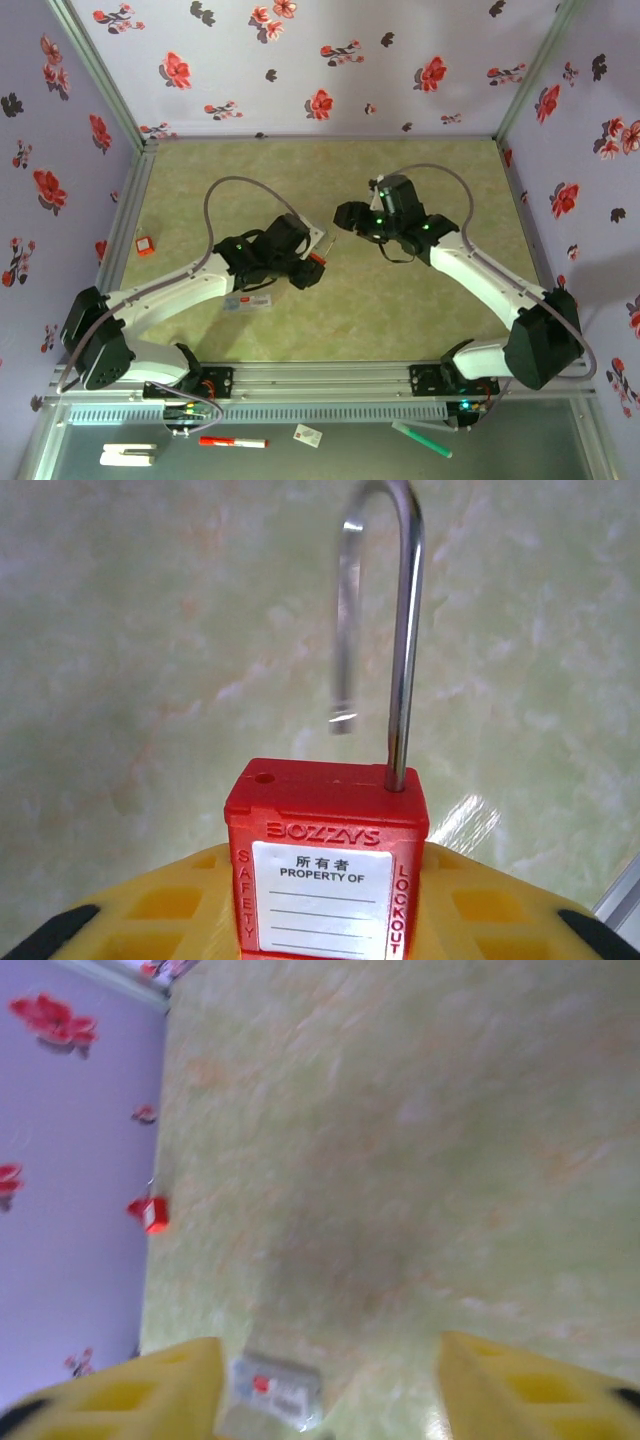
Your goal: Unlock with the key
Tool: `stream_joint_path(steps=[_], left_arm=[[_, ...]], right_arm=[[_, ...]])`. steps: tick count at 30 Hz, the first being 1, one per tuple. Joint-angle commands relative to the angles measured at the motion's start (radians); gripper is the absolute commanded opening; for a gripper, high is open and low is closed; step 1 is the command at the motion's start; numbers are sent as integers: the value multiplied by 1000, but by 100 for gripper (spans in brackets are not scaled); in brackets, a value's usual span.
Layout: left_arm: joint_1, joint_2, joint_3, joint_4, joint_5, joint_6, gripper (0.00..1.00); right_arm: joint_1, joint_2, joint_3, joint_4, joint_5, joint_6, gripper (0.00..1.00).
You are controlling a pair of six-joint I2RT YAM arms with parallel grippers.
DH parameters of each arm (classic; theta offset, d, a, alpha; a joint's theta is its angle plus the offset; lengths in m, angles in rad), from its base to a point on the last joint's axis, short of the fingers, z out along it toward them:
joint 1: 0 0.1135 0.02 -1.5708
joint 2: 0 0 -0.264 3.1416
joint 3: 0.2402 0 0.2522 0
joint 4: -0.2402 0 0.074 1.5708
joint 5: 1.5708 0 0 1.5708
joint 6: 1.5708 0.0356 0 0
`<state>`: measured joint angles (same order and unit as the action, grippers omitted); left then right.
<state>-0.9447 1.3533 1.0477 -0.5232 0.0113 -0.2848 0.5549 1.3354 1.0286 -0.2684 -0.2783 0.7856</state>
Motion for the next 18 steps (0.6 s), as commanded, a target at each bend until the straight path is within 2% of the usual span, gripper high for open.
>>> stream_joint_path(steps=[1, 8, 18], left_arm=[[-8, -1, 17, -31, 7, 7, 0], [26, 70, 37, -17, 58, -4, 0], [55, 304, 173, -101, 72, -36, 0]], right_arm=[[-47, -60, -13, -38, 102, -8, 71], [-90, -176, -74, -123, 173, -87, 99], [-91, -295, -167, -170, 218, -147, 99]])
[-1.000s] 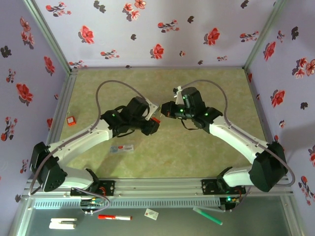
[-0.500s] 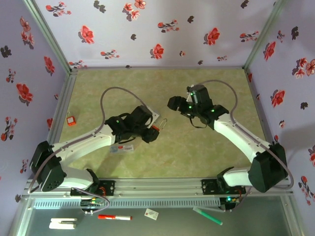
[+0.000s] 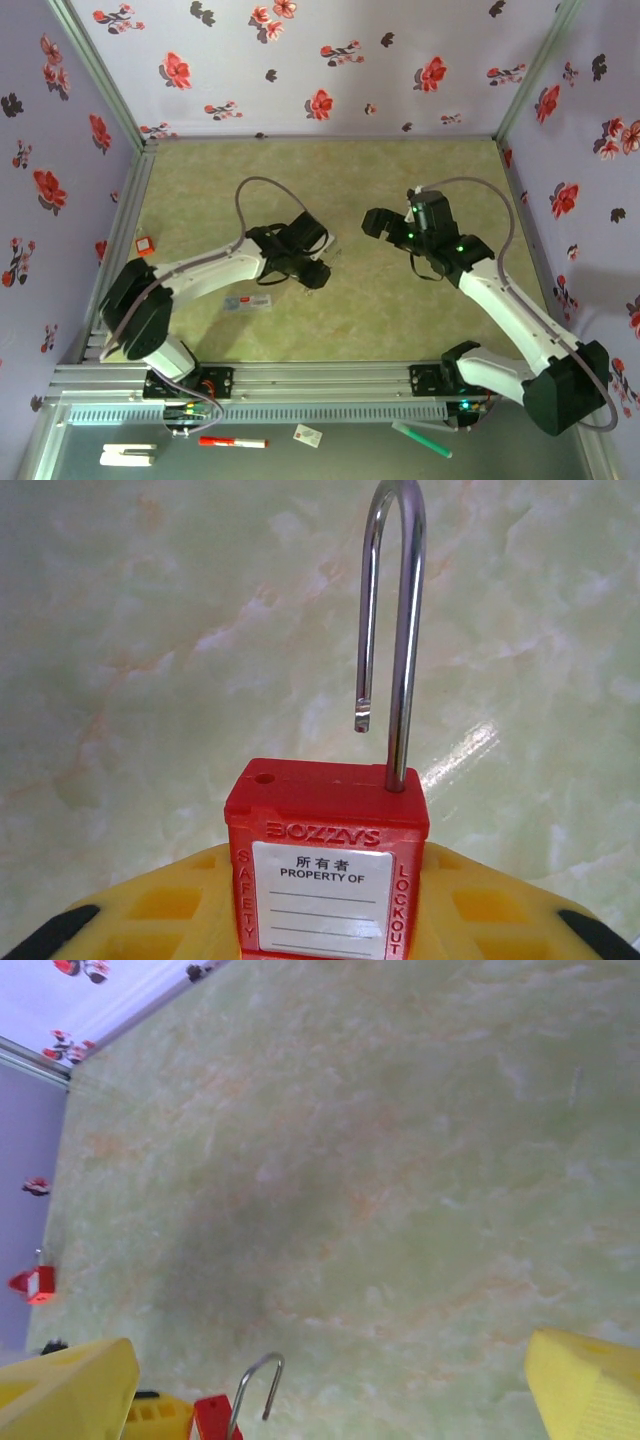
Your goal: Unlock with the key
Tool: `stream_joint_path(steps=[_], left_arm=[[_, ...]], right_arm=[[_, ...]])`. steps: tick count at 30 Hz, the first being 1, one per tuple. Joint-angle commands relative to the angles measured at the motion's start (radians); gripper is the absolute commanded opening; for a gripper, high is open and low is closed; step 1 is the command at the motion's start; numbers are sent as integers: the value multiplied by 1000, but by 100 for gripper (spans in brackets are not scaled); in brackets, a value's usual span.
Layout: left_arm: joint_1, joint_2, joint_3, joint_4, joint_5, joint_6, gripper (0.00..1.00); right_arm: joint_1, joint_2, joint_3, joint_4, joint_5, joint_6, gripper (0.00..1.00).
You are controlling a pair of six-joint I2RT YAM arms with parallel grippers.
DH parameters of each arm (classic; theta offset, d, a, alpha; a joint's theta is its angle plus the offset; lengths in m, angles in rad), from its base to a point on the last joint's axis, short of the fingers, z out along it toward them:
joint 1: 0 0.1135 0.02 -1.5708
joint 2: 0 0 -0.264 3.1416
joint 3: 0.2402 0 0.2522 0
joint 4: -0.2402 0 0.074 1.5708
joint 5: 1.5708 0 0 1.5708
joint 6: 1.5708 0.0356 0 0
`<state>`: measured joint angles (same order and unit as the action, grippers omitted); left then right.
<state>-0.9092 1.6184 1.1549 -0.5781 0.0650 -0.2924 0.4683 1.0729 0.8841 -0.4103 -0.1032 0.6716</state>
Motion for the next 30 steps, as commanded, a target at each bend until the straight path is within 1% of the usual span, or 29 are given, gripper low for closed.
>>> stream_joint_path(steps=[1, 8, 14, 19, 30], left_arm=[[23, 65, 85, -66, 20, -36, 0], [44, 220, 196, -180, 34, -66, 0], [67, 299, 242, -224, 32, -101, 0], [91, 332, 250, -232, 29, -126, 0], [128, 375, 280, -310, -115, -275, 0]], right_arm=[[-5, -43, -31, -34, 48, -33, 99], [-4, -100, -60, -57, 66, -40, 99], [-4, -129, -78, -62, 66, -35, 99], [-5, -157, -94, -67, 68, -33, 99], [-5, -208, -119, -85, 85, -30, 99]])
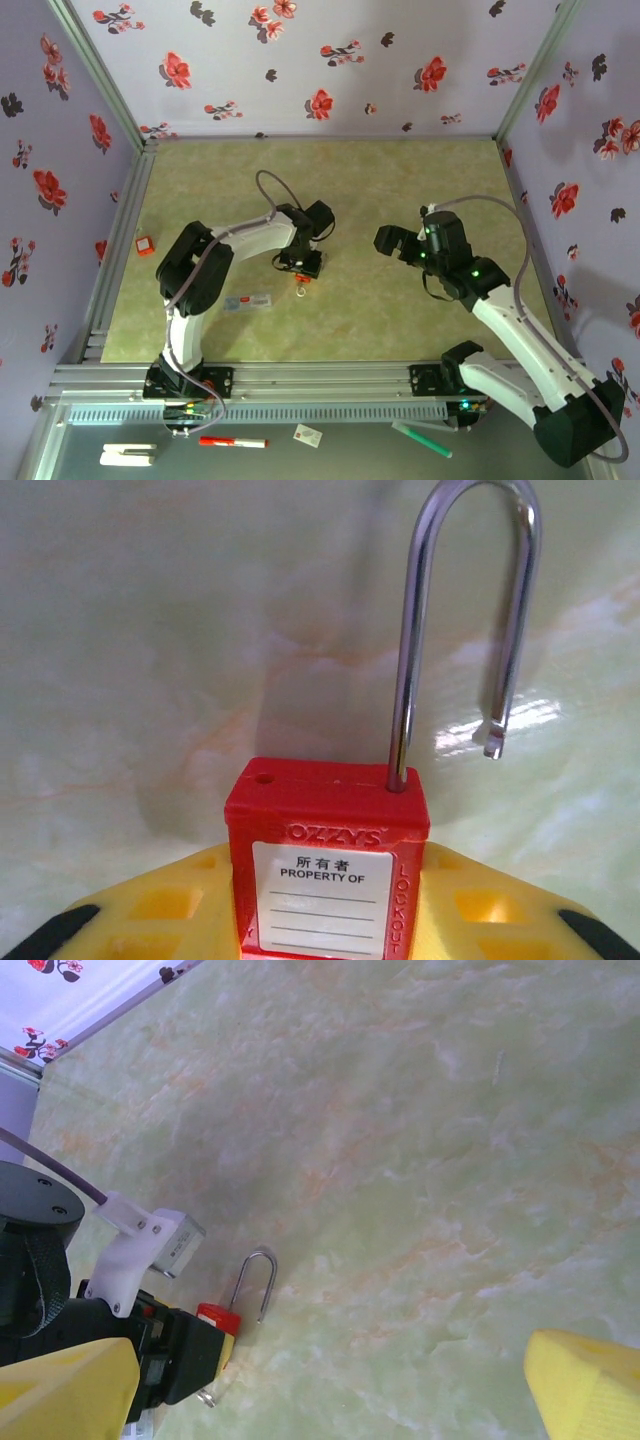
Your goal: Unlock with the key
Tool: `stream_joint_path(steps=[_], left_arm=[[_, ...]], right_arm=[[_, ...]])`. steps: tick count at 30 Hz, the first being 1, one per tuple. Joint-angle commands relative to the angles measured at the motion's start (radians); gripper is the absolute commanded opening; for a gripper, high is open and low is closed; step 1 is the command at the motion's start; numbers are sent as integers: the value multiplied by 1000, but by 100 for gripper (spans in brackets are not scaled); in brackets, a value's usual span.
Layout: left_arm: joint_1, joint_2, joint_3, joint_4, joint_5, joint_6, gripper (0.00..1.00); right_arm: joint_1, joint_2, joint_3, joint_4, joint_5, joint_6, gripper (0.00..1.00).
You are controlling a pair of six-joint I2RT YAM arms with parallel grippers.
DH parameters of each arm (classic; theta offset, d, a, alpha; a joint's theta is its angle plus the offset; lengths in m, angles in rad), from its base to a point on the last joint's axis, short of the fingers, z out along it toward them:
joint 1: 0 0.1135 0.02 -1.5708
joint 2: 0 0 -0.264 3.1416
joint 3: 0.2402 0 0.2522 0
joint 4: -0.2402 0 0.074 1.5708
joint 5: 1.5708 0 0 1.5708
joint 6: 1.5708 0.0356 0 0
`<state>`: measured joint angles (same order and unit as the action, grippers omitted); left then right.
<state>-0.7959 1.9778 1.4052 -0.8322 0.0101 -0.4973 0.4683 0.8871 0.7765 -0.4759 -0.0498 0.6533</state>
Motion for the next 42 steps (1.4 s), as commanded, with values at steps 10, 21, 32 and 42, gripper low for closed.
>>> stream_joint_path(steps=[10, 21, 32, 42], left_arm=[[33, 15, 64, -64, -83, -181, 24], [61, -68, 106, -57, -33, -210, 76], [134, -598, 80, 199, -21, -68, 93], [269, -928, -53, 343, 45, 95, 100]], right_arm=[[-5, -60, -8, -54, 43, -8, 99], [-4, -88, 25, -108, 47, -12, 99], [-5, -126, 211, -412, 149, -3, 99], [-7, -29, 373, -692, 365, 9, 99]])
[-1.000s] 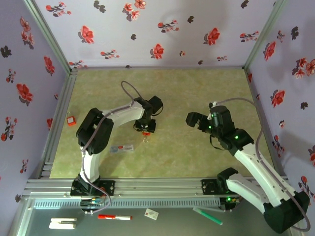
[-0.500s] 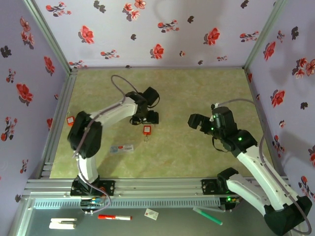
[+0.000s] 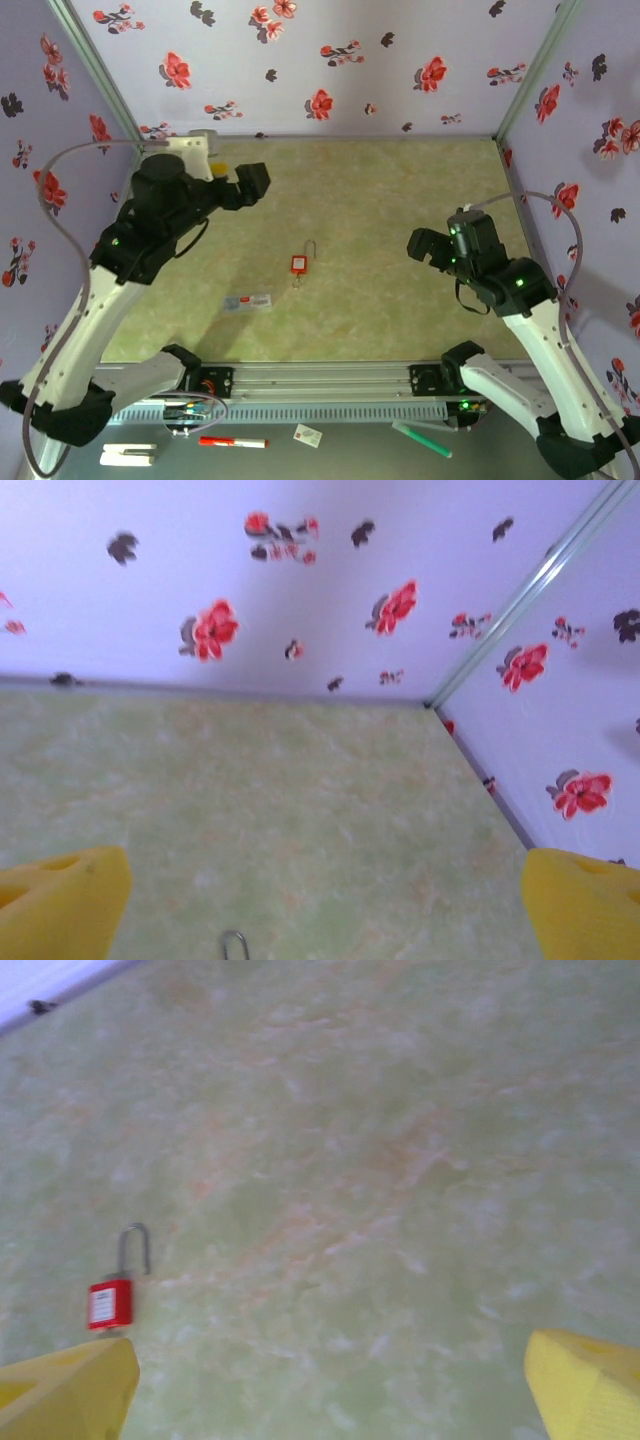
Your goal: Unlock with the key
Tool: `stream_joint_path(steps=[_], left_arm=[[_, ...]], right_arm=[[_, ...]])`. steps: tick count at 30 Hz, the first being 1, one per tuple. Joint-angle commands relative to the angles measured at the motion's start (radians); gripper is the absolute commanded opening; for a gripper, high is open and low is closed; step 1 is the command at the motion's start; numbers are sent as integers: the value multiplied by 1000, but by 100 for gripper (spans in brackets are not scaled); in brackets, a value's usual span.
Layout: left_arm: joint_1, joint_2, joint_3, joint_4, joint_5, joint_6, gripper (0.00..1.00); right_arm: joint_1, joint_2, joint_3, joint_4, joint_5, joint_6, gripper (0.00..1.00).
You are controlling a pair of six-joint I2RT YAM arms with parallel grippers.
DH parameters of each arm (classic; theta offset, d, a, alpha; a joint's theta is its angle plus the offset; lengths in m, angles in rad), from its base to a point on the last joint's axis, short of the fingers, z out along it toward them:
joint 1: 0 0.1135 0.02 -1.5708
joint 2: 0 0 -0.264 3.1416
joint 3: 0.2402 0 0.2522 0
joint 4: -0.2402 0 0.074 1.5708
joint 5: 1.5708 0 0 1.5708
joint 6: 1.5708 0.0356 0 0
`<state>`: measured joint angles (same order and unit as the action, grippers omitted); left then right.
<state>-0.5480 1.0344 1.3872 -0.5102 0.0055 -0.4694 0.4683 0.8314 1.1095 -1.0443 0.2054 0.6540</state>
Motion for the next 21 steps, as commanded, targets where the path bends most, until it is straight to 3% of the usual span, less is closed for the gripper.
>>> stream_joint_path(steps=[1, 6, 9, 14, 16, 18, 21], left_arm=[[26, 16, -37, 14, 64, 67, 100], [29, 21, -68, 23, 103, 35, 100], [28, 18, -93, 45, 123, 11, 100], [30, 31, -140, 80, 172, -18, 100], [29, 38, -155, 84, 191, -23, 100], [30, 45, -166, 89, 211, -31, 100], [30, 52, -181, 99, 226, -38, 100]], right_arm=[[-7, 36, 46, -136, 123, 7, 99], [-89, 75, 26, -169, 196, -12, 99], [-264, 108, -47, -166, 200, -55, 99], [-694, 194, -201, -26, -2, -133, 87], [-768, 251, -198, 12, -7, -133, 87], [-836, 305, -240, 78, 14, -126, 82], [-935, 407, -276, 143, -50, -113, 71]])
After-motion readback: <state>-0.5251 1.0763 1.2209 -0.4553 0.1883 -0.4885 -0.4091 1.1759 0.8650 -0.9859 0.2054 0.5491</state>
